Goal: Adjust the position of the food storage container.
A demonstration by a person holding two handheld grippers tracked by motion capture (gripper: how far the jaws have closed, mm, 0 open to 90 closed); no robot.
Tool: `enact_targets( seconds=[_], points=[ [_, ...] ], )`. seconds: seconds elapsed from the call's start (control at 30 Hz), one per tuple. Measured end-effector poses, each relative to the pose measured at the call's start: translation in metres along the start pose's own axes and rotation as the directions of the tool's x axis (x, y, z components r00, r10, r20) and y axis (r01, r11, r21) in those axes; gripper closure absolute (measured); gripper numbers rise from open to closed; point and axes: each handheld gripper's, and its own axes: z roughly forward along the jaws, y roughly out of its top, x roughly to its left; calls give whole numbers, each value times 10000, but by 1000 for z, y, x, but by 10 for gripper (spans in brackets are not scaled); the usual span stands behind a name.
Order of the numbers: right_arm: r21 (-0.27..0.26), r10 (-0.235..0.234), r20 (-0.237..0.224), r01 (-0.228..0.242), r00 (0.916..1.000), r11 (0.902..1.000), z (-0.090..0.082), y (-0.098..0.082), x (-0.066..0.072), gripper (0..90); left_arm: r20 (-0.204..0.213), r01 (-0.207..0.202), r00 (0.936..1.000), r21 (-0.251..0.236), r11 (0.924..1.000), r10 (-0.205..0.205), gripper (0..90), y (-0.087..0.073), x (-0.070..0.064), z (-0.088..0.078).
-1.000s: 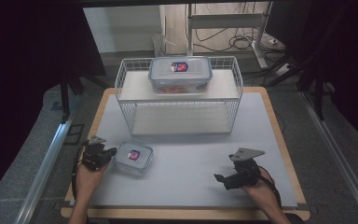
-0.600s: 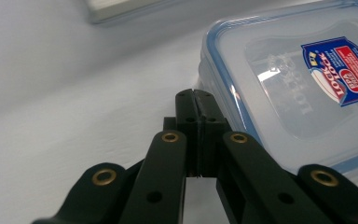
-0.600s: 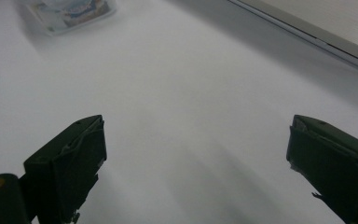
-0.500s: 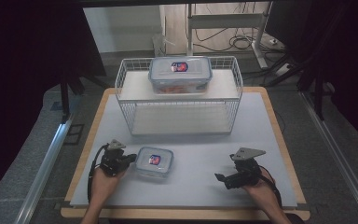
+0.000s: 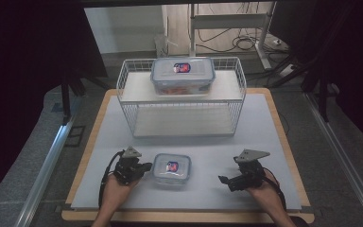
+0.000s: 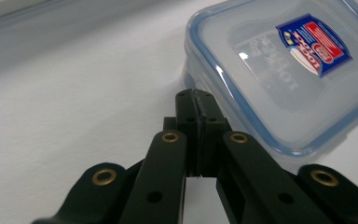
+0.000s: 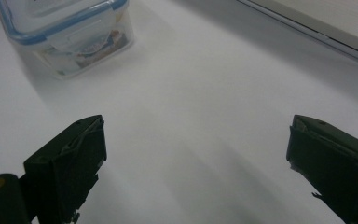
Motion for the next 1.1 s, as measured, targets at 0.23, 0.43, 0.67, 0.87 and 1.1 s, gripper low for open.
enact_targets(
  seconds=[0.23, 0.43, 0.67, 0.87, 1.1],
  points=[
    [-8, 35, -25, -35, 10000, 10000, 1, 0, -1, 50, 410, -196, 9990, 78, 9998, 193, 900, 2, -16, 4],
    [42, 108, -54, -108, 9999, 9999, 1, -1, -1, 50, 672, -589, 9960, 42, 9983, 585, 900, 6, -29, 10],
    [39, 176, -70, -176, 9998, 9998, 1, -1, -3, 50, 685, -1038, 9923, 8, 9946, 1035, 900, 11, -37, 14],
    [-6, 209, -46, -209, 9998, 9998, -2, -1, -4, 51, 41, -1207, 9927, 19, 9927, 1207, 855, 7, -32, 9],
    [-33, 247, -48, -247, 9997, 9997, -3, -1, -5, 52, -813, -1548, 9848, -133, 9879, 1532, 601, -1, -28, -4]
  ],
)
